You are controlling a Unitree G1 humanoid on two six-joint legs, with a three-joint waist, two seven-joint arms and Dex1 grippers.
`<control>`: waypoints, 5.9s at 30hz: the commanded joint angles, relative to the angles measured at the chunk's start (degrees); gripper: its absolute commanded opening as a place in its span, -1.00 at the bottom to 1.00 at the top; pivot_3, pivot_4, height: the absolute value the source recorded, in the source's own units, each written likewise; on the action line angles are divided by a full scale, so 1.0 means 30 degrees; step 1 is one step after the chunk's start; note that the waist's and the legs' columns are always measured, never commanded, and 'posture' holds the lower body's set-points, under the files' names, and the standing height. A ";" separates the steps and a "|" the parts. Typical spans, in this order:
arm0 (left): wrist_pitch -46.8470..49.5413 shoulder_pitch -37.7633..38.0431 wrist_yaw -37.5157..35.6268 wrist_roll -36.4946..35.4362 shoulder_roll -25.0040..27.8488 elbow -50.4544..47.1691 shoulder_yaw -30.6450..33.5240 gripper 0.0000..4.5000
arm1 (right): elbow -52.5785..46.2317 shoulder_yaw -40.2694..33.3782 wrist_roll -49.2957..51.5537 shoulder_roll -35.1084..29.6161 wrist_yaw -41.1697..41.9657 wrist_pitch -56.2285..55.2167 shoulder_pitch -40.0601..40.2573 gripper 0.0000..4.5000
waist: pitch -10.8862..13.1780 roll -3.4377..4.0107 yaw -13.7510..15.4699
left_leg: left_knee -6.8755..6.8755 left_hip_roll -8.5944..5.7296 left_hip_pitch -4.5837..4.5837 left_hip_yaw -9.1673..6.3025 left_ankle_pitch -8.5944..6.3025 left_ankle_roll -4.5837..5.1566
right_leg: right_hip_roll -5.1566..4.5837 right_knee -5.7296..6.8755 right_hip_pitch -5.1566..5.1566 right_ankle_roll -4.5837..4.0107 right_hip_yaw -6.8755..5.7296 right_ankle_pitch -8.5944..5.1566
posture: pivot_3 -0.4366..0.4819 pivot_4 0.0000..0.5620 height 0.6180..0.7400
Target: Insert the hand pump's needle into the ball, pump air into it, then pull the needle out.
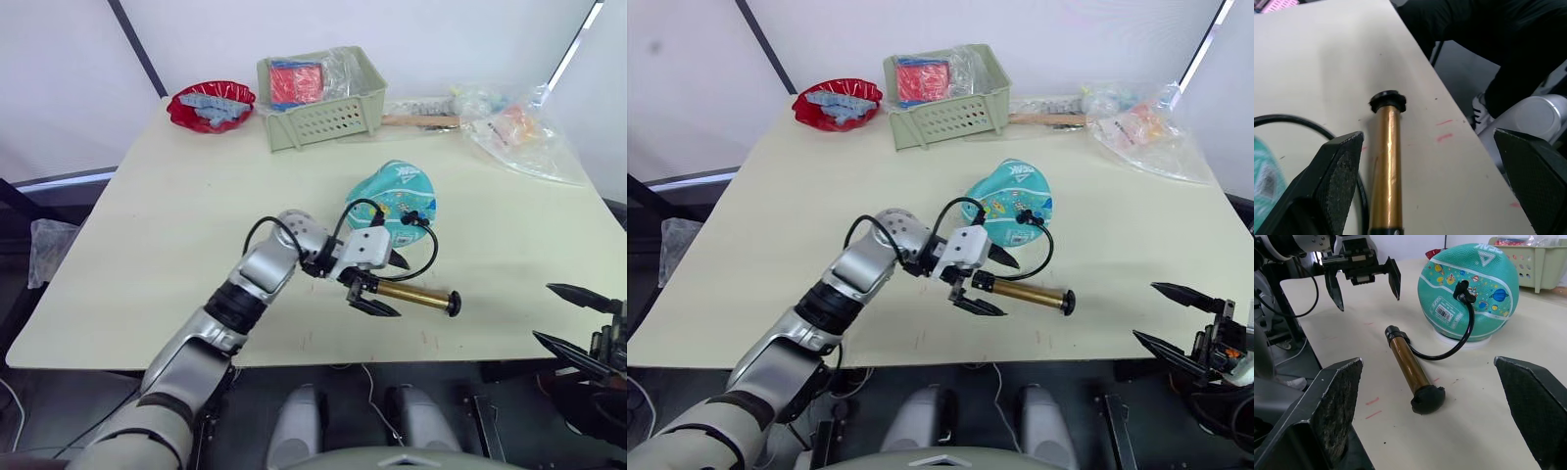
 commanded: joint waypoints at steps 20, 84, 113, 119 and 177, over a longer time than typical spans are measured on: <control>0.0108 -0.3062 0.2797 0.5994 -0.6128 0.8197 -0.3936 0.99 | -0.2269 -0.0162 -0.0093 0.0592 -0.1509 -0.0426 0.1317 1.00 | -0.0003 0.0014 0.0011 | 0.0050 -0.0185 -0.0168 -0.0273 0.0000 0.0007 | 0.0004 -0.0003 -0.0001 0.0026 0.0016 -0.0021 | -0.05 -0.47 0.91; -0.0640 0.3593 0.7331 -0.0890 -0.7540 0.0466 0.2665 -0.55 | -1.0875 0.3055 0.9430 0.4604 -2.0464 1.2503 -0.3745 1.00 | -0.0015 0.0103 -0.0014 | 0.0106 -0.0219 -0.0248 -0.0387 0.0004 0.0012 | -0.0002 0.0011 -0.0007 0.0088 -0.0030 0.0044 | -0.05 -0.47 0.91; -0.1397 0.3135 0.7533 -0.0716 -0.7673 0.1970 0.2701 -0.55 | -1.0559 0.3280 0.9675 0.4586 -1.9561 1.2912 -0.4103 1.00 | -0.0015 0.0103 -0.0015 | 0.0106 -0.0219 -0.0253 -0.0395 0.0004 0.0013 | -0.0002 0.0010 -0.0007 0.0090 -0.0039 0.0044 | -0.05 -0.47 0.91; -0.1455 0.3021 0.7718 -0.0661 -0.7776 0.2214 0.2758 -0.55 | -1.0611 0.3371 0.9701 0.4639 -1.9592 1.2934 -0.4056 1.00 | -0.0015 0.0103 -0.0016 | 0.0106 -0.0219 -0.0254 -0.0396 0.0004 0.0013 | -0.0002 0.0010 -0.0007 0.0089 -0.0040 0.0044 | -0.05 -0.47 0.91; 0.0526 0.2701 0.3524 0.0102 -0.3940 0.3647 0.0883 0.98 | -1.2055 0.5977 0.3667 -0.0383 -1.3701 1.2467 -0.7681 -0.26 | -0.0008 0.0102 -0.0020 | 0.0106 -0.0217 -0.0264 -0.0423 0.0004 0.0012 | -0.0001 0.0004 -0.0008 0.0085 -0.0072 0.0040 | -0.05 -0.47 0.91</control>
